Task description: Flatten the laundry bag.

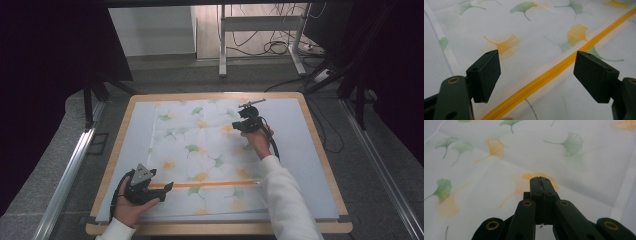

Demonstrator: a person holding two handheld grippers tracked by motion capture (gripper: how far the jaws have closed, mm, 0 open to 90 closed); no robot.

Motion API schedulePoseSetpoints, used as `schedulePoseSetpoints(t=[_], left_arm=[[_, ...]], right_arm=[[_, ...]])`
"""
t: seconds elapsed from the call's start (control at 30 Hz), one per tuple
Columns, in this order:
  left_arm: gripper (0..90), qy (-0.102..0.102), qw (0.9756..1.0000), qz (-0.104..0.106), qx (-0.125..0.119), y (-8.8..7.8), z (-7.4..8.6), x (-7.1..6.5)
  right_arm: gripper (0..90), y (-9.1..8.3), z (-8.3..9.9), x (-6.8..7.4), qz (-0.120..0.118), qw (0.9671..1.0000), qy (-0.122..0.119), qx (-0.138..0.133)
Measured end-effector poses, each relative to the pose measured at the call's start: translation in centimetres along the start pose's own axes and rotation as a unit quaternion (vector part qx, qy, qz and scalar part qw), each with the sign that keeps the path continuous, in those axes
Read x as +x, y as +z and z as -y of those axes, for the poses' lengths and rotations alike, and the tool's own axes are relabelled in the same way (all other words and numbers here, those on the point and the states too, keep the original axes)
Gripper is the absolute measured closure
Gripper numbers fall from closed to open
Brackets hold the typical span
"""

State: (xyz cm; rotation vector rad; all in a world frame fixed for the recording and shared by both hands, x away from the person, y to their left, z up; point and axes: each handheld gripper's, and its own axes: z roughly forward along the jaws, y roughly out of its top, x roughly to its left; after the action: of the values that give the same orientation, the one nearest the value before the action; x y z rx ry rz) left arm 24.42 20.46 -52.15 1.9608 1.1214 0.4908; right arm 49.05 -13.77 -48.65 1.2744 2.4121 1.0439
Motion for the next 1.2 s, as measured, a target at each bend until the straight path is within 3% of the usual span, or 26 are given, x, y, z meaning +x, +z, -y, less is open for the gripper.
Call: schedulePoseSetpoints(t=[0.5, 0.67, 0.77, 0.9, 1.2], left_arm=[[20.4, -0.014, 0.9999, -0.005, 0.001, 0.2, 0.3, -0.1], [20.1, -0.008, 1.0, -0.005, 0.001, 0.2, 0.3, -0.4], [19.9, -0.008, 0.9999, -0.006, 0.002, 0.3, 0.3, -0.4], [19.1, -0.009, 0.9999, -0.006, 0.003, 0.4, 0.3, -0.4], [18.7, -0.003, 0.9999, -0.008, 0.007, 0.6, 0.3, -0.3]], right_arm=[[89.0, -6.8, 5.4, 2.5, -0.052, 0.9972, -0.049, -0.02], [89.0, -8.5, 7.6, 3.3, -0.067, 0.9958, -0.06, -0.019], [89.0, -9.5, 9.1, 3.6, -0.077, 0.9949, -0.061, -0.021], [89.0, -10.8, 11.4, 3.5, -0.099, 0.9938, -0.043, -0.026], [89.0, -13.1, 15.2, 3.6, -0.1, 0.9943, -0.033, -0.018]])
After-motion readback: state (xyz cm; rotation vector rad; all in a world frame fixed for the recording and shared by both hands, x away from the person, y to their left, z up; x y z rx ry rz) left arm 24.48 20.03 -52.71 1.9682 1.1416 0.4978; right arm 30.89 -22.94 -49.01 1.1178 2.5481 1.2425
